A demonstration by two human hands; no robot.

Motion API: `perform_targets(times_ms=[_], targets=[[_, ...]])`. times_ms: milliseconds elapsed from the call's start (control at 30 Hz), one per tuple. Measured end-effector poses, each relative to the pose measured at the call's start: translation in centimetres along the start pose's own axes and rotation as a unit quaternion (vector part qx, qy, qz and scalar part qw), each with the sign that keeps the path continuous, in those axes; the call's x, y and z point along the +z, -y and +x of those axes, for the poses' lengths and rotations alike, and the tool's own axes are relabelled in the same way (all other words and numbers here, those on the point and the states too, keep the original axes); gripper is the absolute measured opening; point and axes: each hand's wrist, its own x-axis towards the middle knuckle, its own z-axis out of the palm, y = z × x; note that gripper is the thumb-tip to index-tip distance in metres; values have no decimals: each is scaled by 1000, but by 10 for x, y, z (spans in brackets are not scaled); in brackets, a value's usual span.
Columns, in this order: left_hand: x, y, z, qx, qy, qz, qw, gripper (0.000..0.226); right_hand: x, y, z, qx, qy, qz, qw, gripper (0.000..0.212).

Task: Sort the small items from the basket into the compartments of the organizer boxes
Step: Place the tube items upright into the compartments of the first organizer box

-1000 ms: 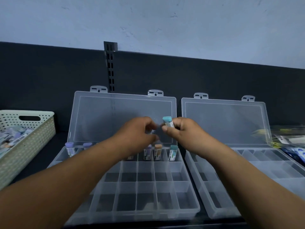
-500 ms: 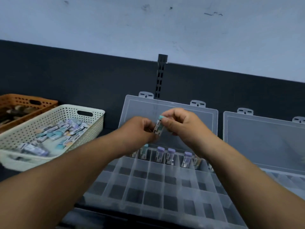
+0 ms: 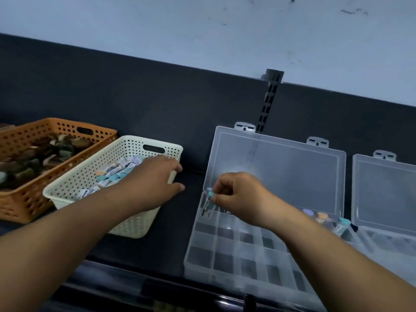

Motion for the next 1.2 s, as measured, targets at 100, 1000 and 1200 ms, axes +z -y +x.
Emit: perform_targets(times_ms=[100, 1000, 1200], targets=[[1, 20, -3, -4, 15, 20, 1000, 51, 16, 3, 3, 22, 14, -54, 998, 24], [-32, 92, -6, -23, 42, -54, 997, 44, 18, 78, 35, 41, -12, -61, 997, 16], [-54, 135, -14, -23, -17, 42, 999, 48, 61, 114, 87, -64, 41, -114, 991, 33]])
